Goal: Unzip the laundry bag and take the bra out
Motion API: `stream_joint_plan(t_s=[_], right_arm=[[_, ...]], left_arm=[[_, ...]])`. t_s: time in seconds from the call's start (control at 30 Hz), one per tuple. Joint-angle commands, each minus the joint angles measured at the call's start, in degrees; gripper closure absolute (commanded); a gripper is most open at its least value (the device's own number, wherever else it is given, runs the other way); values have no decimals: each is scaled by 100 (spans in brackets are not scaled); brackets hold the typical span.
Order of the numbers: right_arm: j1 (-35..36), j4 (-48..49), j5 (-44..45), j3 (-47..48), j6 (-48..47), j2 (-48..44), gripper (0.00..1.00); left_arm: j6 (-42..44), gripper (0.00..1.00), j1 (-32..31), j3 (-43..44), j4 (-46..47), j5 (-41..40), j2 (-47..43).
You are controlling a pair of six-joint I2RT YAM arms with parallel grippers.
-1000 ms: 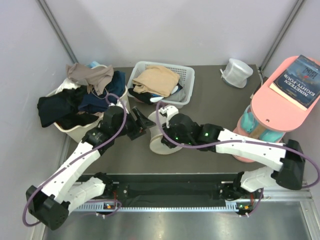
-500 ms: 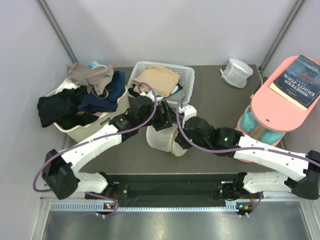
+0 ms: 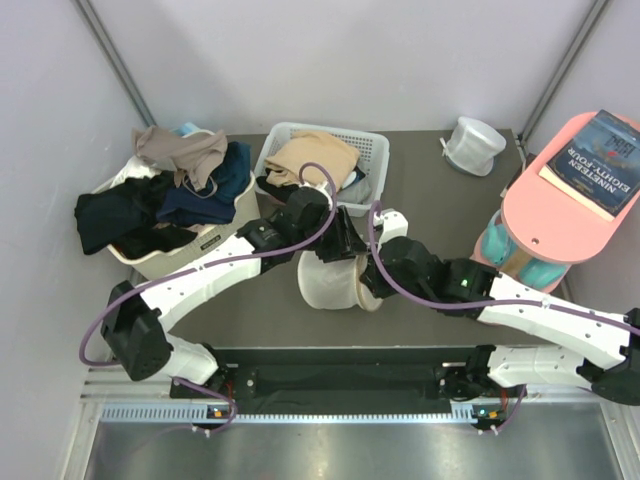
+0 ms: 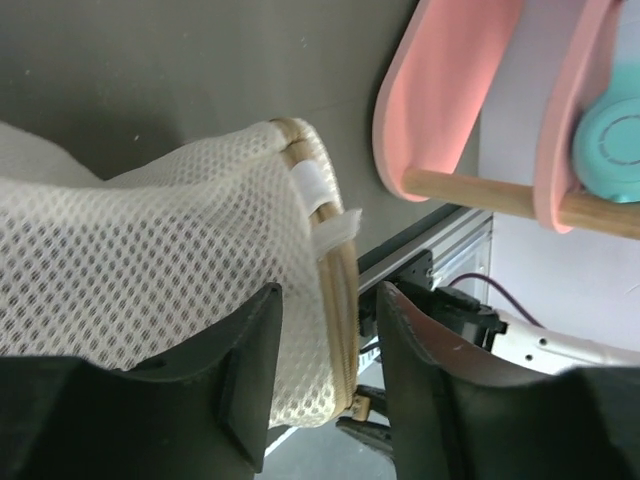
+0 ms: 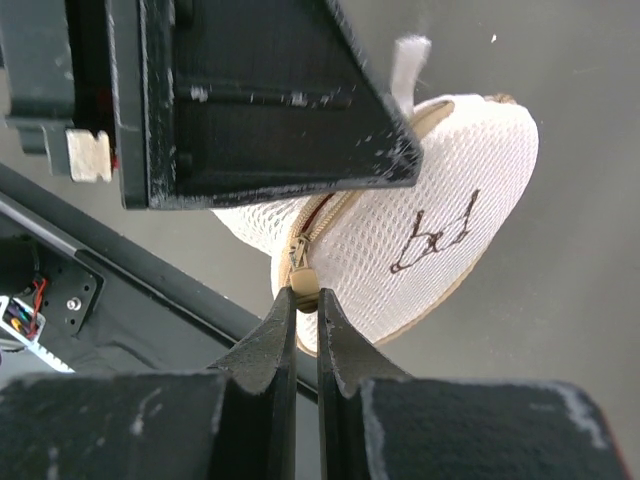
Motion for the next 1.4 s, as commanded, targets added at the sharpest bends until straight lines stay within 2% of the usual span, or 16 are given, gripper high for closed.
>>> stream_joint_plan(t_s=[0.0, 0.17, 0.23, 0.27, 0.33, 0.7, 0.83, 1.0, 1.1, 1.37], right_arm=[[77, 164, 192, 52, 74, -133, 100], [77, 173, 192, 70, 65, -81, 100], [85, 173, 183, 70, 65, -81, 100], [77, 173, 192, 61, 74, -81, 100], [77, 155, 183, 52, 65, -81, 100], [77, 190, -133, -44, 170, -19, 100], [77, 234, -221, -106, 206, 16, 100], [77, 217, -195, -185, 197, 16, 100], [77, 164, -160, -220, 154, 34, 100], [77, 313, -273, -247, -101, 261, 100]], left_arm=[[88, 55, -63, 243, -200, -37, 110], [-140, 73, -98, 59, 369, 243, 110], [-263, 77, -98, -116, 590, 270, 49], [-403, 88, -98, -178, 861, 340, 31], [-657, 100, -98, -380, 1118, 350, -48], [-1423, 100, 95, -854, 1602, -1030, -759], [-1652, 100, 402, -1074, 1593, -1443, -1041], [-1775, 100, 982, -1364, 1681, -1118, -1313], [-1775, 100, 1404, -1575, 1743, -662, -1480], [-1521, 100, 2213, -1989, 1567, -345, -1946]])
